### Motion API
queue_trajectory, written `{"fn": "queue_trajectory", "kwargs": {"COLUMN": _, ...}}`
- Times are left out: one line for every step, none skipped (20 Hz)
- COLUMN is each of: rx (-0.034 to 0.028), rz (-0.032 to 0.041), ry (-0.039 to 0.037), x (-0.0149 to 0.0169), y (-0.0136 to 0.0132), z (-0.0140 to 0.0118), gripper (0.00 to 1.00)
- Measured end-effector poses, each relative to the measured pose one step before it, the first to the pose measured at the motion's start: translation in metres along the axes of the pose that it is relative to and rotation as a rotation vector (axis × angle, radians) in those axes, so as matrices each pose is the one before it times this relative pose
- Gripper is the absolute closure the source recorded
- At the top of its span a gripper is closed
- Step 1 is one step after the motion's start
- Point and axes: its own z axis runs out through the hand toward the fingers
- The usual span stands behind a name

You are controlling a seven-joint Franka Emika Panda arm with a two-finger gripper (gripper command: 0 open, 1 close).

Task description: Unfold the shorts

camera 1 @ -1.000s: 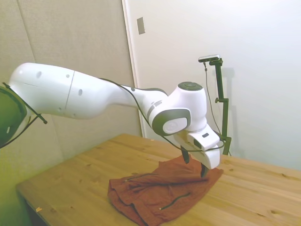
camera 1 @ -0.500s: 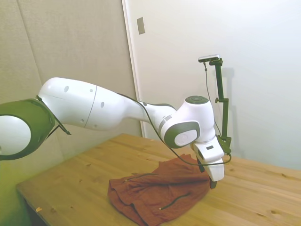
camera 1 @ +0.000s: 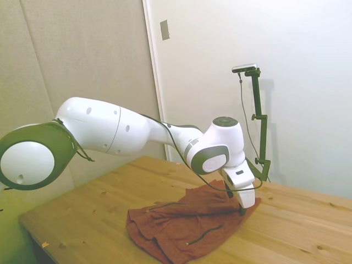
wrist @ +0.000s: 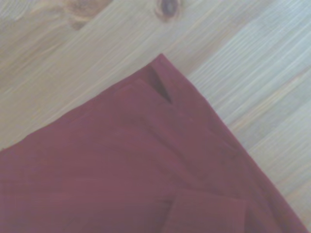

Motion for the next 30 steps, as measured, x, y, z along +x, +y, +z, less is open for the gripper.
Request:
{"fn": "queue_trajectory", "kwargs": {"rx": 0.00041, "rz": -0.00112, "ry": -0.00251, "x": -0.00127, "y": -0.00049, "z": 0.00062, "gripper": 1.00}}
{"fn": "queue_trajectory", "kwargs": {"rx": 0.00048, "rz": -0.00061, "ry": -0.00266, "x": -0.00100, "y": -0.00038, "z": 0.00065, "gripper": 1.00}}
{"fn": "queue_trajectory", "kwargs": {"rx": 0.00003, "rz": -0.00021, "ry": -0.00200, "x": -0.00051, "y": -0.00010, "z": 0.00074, "gripper": 1.00}}
{"fn": "queue_trajectory", "kwargs": {"rx": -0.00014, "rz": 0.00020, "ry": -0.00150, "x": 0.00008, "y": 0.00020, "z": 0.00073, "gripper": 1.00}}
{"fn": "queue_trajectory", "kwargs": {"rx": 0.00021, "rz": 0.00013, "ry": -0.00141, "x": 0.00039, "y": 0.00030, "z": 0.00069, "gripper": 1.00}}
{"fn": "queue_trajectory", "kwargs": {"rx": 0.00085, "rz": -0.00015, "ry": -0.00174, "x": 0.00060, "y": 0.00032, "z": 0.00058, "gripper": 1.00}}
{"fn": "queue_trajectory", "kwargs": {"rx": 0.00168, "rz": -0.00008, "ry": -0.00275, "x": 0.00063, "y": 0.00019, "z": 0.00050, "gripper": 1.00}}
{"fn": "queue_trajectory", "kwargs": {"rx": 0.00195, "rz": 0.00131, "ry": -0.00345, "x": 0.00057, "y": 0.00028, "z": 0.00057, "gripper": 1.00}}
{"fn": "queue_trajectory", "kwargs": {"rx": 0.00105, "rz": 0.00066, "ry": -0.00226, "x": 0.00083, "y": 0.00043, "z": 0.00055, "gripper": 1.00}}
{"fn": "queue_trajectory", "kwargs": {"rx": -0.00017, "rz": -0.00048, "ry": -0.00077, "x": 0.00067, "y": 0.00035, "z": 0.00054, "gripper": 1.00}}
{"fn": "queue_trajectory", "kwargs": {"rx": -0.00041, "rz": 0.00091, "ry": -0.00074, "x": 0.00056, "y": 0.00040, "z": 0.00059, "gripper": 1.00}}
{"fn": "queue_trajectory", "kwargs": {"rx": -0.00046, "rz": 0.00113, "ry": -0.00029, "x": 0.00052, "y": 0.00037, "z": 0.00042, "gripper": 1.00}}
{"fn": "queue_trajectory", "kwargs": {"rx": -0.00028, "rz": 0.00046, "ry": -0.00009, "x": 0.00024, "y": 0.00019, "z": 0.00020, "gripper": 1.00}}
{"fn": "queue_trajectory", "kwargs": {"rx": -0.00004, "rz": 0.00017, "ry": 0.00002, "x": 0.00012, "y": 0.00007, "z": 0.00002, "gripper": 1.00}}
{"fn": "queue_trajectory", "kwargs": {"rx": -0.00009, "rz": 0.00015, "ry": 0.00000, "x": 0.00011, "y": 0.00009, "z": 0.00003, "gripper": 1.00}}
{"fn": "queue_trajectory", "kwargs": {"rx": -0.00033, "rz": 0.00068, "ry": 0.00006, "x": 0.00047, "y": 0.00032, "z": 0.00014, "gripper": 1.00}}
{"fn": "queue_trajectory", "kwargs": {"rx": -0.00046, "rz": 0.00141, "ry": 0.00020, "x": 0.00091, "y": 0.00056, "z": 0.00017, "gripper": 1.00}}
{"fn": "queue_trajectory", "kwargs": {"rx": -0.00117, "rz": 0.00095, "ry": -0.00026, "x": 0.00062, "y": 0.00074, "z": 0.00046, "gripper": 1.00}}
{"fn": "queue_trajectory", "kwargs": {"rx": -0.00167, "rz": 0.00071, "ry": -0.00056, "x": 0.00047, "y": 0.00089, "z": 0.00072, "gripper": 1.00}}
{"fn": "queue_trajectory", "kwargs": {"rx": -0.00121, "rz": 0.00011, "ry": -0.00045, "x": 0.00023, "y": 0.00052, "z": 0.00063, "gripper": 1.00}}
{"fn": "queue_trajectory", "kwargs": {"rx": -0.00076, "rz": -0.00064, "ry": -0.00110, "x": -0.00049, "y": -0.00005, "z": 0.00079, "gripper": 1.00}}
{"fn": "queue_trajectory", "kwargs": {"rx": -0.00100, "rz": -0.00076, "ry": -0.00136, "x": -0.00057, "y": 0.00001, "z": 0.00101, "gripper": 1.00}}
{"fn": "queue_trajectory", "kwargs": {"rx": -0.00092, "rz": -0.00086, "ry": -0.00121, "x": -0.00034, "y": 0.00007, "z": 0.00100, "gripper": 1.00}}
{"fn": "queue_trajectory", "kwargs": {"rx": -0.00015, "rz": -0.00073, "ry": -0.00089, "x": -0.00025, "y": -0.00002, "z": 0.00048, "gripper": 1.00}}
{"fn": "queue_trajectory", "kwargs": {"rx": 0.00154, "rz": -0.00100, "ry": -0.00147, "x": -0.00034, "y": -0.00029, "z": -0.00017, "gripper": 1.00}}
{"fn": "queue_trajectory", "kwargs": {"rx": 0.00425, "rz": -0.00207, "ry": -0.00309, "x": -0.00098, "y": -0.00084, "z": -0.00106, "gripper": 1.00}}
{"fn": "queue_trajectory", "kwargs": {"rx": 0.01090, "rz": -0.00714, "ry": -0.00743, "x": -0.00260, "y": -0.00228, "z": -0.00290, "gripper": 1.00}}
{"fn": "queue_trajectory", "kwargs": {"rx": 0.01420, "rz": -0.01139, "ry": -0.01112, "x": -0.00471, "y": -0.00388, "z": -0.00424, "gripper": 1.00}}
{"fn": "queue_trajectory", "kwargs": {"rx": 0.01584, "rz": -0.01040, "ry": -0.01720, "x": -0.00665, "y": -0.00466, "z": -0.00515, "gripper": 1.00}}
{"fn": "queue_trajectory", "kwargs": {"rx": 0.01453, "rz": -0.01729, "ry": -0.02931, "x": -0.00943, "y": -0.00563, "z": -0.00512, "gripper": 1.00}}
